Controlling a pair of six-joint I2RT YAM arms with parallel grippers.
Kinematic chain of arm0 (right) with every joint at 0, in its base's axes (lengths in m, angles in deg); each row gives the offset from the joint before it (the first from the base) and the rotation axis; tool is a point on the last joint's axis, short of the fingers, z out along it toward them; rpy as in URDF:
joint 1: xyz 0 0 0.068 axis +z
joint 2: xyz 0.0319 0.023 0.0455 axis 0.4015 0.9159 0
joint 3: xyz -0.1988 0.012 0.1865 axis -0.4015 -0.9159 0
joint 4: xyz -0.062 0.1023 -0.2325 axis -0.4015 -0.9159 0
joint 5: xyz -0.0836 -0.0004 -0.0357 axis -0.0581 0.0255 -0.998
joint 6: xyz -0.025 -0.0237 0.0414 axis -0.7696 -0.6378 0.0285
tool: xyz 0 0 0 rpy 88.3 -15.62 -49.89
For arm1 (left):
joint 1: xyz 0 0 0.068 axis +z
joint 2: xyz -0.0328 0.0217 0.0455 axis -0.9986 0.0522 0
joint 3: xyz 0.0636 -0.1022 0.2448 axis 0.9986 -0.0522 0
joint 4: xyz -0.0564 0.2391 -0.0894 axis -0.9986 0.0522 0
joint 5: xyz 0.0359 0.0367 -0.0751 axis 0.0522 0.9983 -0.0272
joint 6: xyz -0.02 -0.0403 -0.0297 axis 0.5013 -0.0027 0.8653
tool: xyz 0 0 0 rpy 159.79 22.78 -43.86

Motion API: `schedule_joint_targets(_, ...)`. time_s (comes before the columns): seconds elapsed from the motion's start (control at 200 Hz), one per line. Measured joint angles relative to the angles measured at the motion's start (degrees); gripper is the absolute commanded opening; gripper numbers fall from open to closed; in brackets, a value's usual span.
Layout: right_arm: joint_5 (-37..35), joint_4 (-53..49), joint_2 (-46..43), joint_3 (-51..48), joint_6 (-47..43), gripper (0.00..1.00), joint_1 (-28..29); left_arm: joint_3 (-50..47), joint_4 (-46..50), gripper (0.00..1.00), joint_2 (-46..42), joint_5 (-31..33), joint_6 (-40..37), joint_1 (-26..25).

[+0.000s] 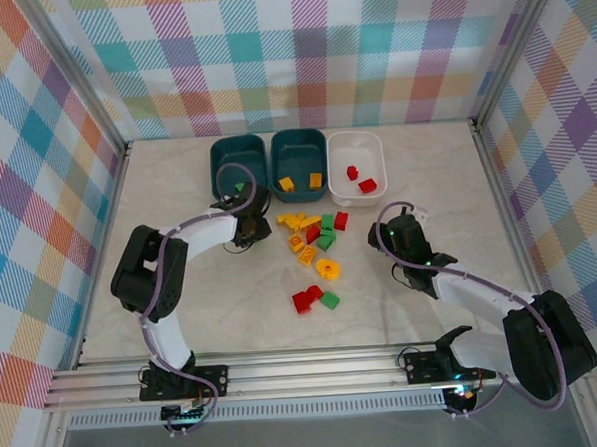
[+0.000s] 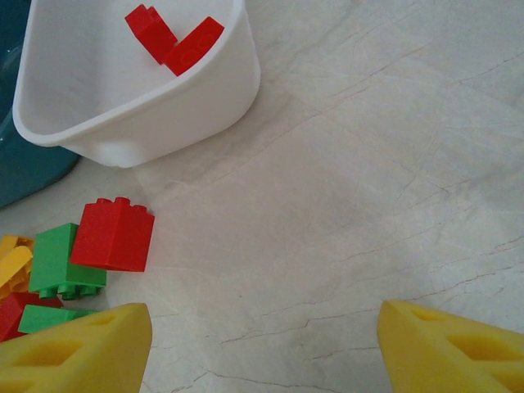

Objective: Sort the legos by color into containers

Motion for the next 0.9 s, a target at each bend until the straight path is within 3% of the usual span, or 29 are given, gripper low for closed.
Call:
schedule_joint_targets(0.185,0.3,0.4,1.5,0.3,0.0,0.73,0.0,2.3,3.7,0.28,-9.2,0.5,-2.5,0.2)
schedule_joint_targets(0.365,-0.5,0.4,2.4,1.2,-0.3,0.73,0.0,9.6,6.0,0.27,-8.7,-0.6,-3.6,1.9)
schedule_joint_targets(0.62,-1.4,0.5,2.4,1.2,-0.6,0.73,0.0,22.5,11.2,0.27,2.7,-6.2,-3.1,7.2)
schedule_joint_targets(0.905,-1.3,0.5,2.4,1.2,-0.6,0.73,0.0,37.0,17.9,0.27,10.3,-6.8,-4.2,9.7)
